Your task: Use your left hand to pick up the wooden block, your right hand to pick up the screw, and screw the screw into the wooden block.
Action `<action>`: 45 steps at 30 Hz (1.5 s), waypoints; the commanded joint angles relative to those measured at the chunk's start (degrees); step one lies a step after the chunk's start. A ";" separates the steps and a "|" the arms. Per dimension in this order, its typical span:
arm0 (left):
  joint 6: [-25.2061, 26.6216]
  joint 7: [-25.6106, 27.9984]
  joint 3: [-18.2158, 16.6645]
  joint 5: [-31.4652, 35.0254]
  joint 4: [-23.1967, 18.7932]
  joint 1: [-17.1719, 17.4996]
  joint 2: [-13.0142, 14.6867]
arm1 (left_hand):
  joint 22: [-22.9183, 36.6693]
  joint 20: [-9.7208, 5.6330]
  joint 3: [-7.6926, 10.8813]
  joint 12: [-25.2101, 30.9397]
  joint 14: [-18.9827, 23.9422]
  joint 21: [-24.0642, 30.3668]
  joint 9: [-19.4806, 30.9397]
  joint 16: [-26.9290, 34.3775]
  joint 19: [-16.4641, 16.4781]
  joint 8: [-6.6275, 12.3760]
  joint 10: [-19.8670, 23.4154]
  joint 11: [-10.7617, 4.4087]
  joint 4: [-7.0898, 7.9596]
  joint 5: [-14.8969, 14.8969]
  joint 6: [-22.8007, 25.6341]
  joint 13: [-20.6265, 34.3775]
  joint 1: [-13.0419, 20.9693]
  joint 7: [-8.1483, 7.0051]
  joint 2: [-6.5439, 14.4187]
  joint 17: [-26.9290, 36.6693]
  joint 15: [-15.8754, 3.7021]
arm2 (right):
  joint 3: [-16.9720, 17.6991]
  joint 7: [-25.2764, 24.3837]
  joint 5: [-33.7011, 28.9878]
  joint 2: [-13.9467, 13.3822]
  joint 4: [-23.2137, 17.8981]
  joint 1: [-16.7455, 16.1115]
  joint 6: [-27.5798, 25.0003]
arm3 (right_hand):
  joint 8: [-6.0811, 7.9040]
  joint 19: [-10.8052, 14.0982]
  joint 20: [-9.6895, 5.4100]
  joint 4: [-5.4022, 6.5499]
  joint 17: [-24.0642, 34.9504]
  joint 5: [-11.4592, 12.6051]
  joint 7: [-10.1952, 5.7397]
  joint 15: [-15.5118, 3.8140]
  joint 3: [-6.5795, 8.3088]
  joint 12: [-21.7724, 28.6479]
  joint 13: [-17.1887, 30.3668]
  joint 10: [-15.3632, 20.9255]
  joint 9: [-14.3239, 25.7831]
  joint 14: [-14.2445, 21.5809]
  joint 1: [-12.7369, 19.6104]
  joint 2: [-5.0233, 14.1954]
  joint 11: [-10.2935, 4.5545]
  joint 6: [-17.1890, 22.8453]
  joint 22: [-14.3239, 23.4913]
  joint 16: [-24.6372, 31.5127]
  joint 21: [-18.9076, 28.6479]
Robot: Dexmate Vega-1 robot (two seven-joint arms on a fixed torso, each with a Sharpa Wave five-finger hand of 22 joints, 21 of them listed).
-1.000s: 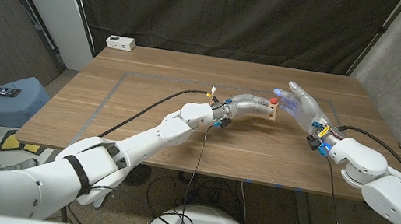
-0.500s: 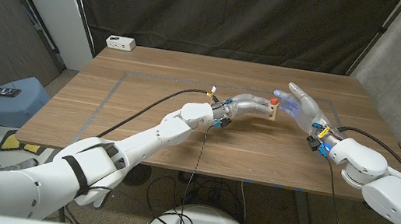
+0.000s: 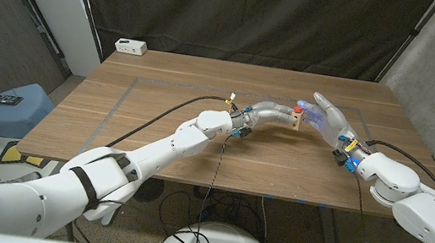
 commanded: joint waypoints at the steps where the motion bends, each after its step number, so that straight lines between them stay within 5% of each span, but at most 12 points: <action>1: -0.51 -0.51 0.02 -0.23 1.52 -0.57 -0.62 | 0.13 0.18 0.62 0.21 0.62 0.26 0.05 0.49 0.33 0.43 0.20 0.44 0.32 0.20 2.20 0.23 0.04 1.34 0.57 0.21 -0.63 | -0.46 -0.26 0.18 0.11 0.25 0.22 0.09 | 0.38 -0.18 0.06 -0.05 0.12 0.27 -0.04 0.30 -0.06 -0.04 0.29 -3.24 0.10 -7.41 -0.17 -0.15 0.00 0.80 0.14 0.01 0.03; 45: -0.29 -1.33 -0.15 -0.74 4.11 -1.48 -1.76 | 0.14 0.41 0.73 0.19 0.61 0.27 0.07 0.46 0.35 0.38 0.14 0.57 0.44 0.22 2.00 0.24 -0.03 1.53 0.75 0.23 -0.39 | -0.06 -1.90 0.52 0.04 -0.88 -0.69 -0.60 | 2.34 -0.10 -0.13 0.04 0.03 0.37 1.30 0.13 -0.05 0.16 0.29 -3.40 0.13 -7.25 -0.11 0.21 0.16 6.20 0.14 0.07 0.12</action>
